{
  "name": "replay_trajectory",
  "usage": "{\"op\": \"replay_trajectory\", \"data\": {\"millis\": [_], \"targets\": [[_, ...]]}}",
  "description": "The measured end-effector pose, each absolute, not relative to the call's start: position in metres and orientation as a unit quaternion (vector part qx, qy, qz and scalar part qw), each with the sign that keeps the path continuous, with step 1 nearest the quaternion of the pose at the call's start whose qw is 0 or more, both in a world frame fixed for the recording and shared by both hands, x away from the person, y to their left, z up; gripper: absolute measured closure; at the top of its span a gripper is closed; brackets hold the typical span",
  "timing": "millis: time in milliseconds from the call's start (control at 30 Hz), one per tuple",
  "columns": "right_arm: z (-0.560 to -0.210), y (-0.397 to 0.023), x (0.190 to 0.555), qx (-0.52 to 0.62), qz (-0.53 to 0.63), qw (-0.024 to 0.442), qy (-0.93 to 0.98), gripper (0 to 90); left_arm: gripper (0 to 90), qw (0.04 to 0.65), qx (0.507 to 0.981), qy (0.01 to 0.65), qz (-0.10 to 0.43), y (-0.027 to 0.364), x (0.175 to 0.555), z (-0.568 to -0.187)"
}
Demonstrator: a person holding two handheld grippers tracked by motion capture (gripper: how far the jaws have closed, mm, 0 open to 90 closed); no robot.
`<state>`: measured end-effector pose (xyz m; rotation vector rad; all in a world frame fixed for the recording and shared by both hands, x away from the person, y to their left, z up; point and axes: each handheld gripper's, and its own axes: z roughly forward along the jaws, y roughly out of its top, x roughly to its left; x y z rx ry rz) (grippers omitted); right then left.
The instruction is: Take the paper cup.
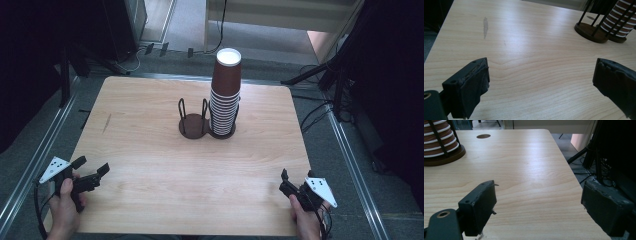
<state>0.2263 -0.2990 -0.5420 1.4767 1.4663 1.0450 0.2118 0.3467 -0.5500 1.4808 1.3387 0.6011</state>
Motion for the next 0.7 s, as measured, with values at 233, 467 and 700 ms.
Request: {"op": "replay_trajectory", "data": {"millis": [233, 467, 700], "targets": [[-0.543, -0.2993, 0.2263, 0.598, 0.407, 0.399, 0.563, 12.6, 1.5, 0.496, 0.614, 0.56, 0.253, 0.3455, 0.2127, -0.5505], [-0.5436, -0.3006, 0.2281, 0.603, 0.407, 0.386, 0.567, 12.6, 1.5, 0.491, 0.623, 0.551, 0.258, 0.3426, 0.2119, -0.5509], [-0.5425, -0.294, 0.2322, 0.588, 0.379, 0.398, 0.593, 10.3, 1.5, 0.509, 0.61, 0.556, 0.243, 0.348, 0.2125, -0.5513]]}}
